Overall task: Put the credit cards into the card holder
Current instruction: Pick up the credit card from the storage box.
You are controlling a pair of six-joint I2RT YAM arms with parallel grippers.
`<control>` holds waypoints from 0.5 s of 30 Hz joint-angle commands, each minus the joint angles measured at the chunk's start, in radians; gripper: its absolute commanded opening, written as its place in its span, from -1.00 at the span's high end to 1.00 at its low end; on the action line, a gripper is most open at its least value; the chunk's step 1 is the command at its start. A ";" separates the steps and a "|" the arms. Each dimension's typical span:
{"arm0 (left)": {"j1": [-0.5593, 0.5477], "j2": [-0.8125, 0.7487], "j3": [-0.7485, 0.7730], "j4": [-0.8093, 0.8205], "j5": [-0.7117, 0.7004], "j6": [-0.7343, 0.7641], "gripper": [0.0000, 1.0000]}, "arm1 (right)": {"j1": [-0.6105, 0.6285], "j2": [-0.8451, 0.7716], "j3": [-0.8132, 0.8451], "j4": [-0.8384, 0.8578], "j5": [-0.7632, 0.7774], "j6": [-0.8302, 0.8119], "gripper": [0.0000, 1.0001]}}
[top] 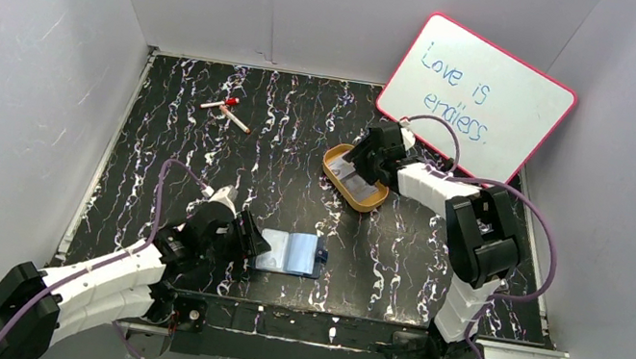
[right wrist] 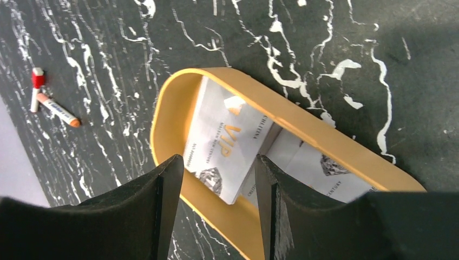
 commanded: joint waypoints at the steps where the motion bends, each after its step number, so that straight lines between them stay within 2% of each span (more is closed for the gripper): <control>1: 0.006 -0.017 -0.008 -0.003 0.005 -0.011 -0.10 | -0.003 0.013 0.035 -0.037 0.052 0.046 -0.19; 8: 0.006 -0.023 -0.024 0.006 0.003 -0.023 -0.10 | -0.001 0.016 -0.006 -0.021 0.062 0.094 -0.18; 15: 0.006 -0.012 -0.022 0.005 0.006 -0.021 -0.09 | -0.001 0.066 0.027 -0.011 0.045 0.099 -0.07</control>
